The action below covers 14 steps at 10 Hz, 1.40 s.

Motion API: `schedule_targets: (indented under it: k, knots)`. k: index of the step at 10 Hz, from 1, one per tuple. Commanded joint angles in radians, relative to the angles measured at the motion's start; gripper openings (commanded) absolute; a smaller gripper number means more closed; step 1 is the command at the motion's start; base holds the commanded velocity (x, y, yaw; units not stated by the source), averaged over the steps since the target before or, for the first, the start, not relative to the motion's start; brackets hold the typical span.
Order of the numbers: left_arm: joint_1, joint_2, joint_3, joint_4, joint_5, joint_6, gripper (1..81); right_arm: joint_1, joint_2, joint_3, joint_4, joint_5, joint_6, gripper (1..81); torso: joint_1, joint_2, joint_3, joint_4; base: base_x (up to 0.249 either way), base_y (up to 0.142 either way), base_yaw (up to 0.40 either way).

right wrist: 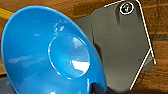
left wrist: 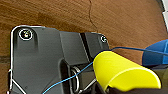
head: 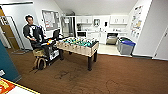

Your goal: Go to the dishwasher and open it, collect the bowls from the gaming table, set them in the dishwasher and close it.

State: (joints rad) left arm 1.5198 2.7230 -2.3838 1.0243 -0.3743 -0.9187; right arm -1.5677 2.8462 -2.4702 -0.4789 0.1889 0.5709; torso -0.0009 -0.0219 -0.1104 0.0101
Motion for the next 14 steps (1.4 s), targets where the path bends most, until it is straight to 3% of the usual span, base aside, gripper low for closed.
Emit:
schedule_targets:
  k: [1, 5, 14]
  knots:
    - [-0.048, -0.021, 0.011, 0.011, 0.012, 0.000, 1.0, 0.040, 0.017, 0.036, -0.036, -0.016, -0.011, 1.0, 0.001, 0.000, 0.000, 0.000, 0.125, 0.000, 0.000]
    - [-0.048, -0.021, 0.011, 0.011, 0.012, 0.000, 1.0, 0.042, 0.017, 0.034, -0.036, -0.016, -0.011, 1.0, 0.001, 0.000, 0.000, 0.000, 0.149, 0.000, 0.000]
    - [-0.045, -0.020, 0.011, 0.011, 0.012, 0.000, 1.0, 0.040, 0.017, 0.033, -0.036, -0.016, -0.012, 1.0, 0.002, 0.000, 0.000, 0.000, 0.158, -0.080, 0.000]
